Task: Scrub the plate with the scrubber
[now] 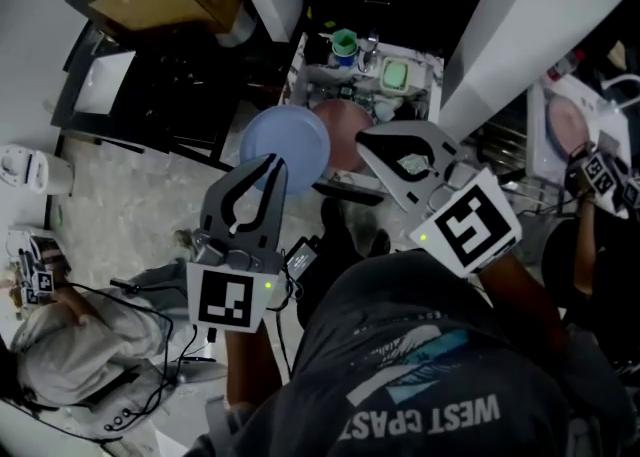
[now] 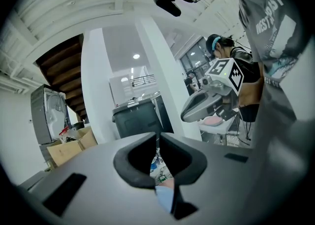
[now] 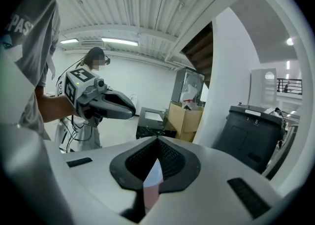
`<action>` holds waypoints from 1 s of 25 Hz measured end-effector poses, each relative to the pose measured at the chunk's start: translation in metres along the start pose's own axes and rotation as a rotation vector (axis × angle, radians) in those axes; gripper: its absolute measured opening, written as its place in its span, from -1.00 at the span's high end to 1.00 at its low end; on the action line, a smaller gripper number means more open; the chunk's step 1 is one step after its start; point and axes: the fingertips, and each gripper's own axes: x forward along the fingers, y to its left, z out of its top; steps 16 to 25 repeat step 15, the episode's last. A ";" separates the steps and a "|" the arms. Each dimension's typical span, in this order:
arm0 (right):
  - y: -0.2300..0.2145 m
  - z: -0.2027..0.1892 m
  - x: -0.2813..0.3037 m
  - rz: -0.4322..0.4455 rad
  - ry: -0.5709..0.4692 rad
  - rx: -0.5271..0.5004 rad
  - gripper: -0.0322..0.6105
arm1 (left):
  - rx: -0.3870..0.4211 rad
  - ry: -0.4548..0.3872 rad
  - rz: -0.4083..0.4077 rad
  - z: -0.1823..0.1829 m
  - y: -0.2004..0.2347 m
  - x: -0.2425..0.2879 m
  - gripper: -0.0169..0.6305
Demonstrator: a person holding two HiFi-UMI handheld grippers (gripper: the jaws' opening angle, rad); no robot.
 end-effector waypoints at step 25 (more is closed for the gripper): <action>-0.003 -0.009 0.005 -0.008 0.026 0.024 0.81 | -0.001 0.001 0.031 -0.008 0.013 -0.001 0.87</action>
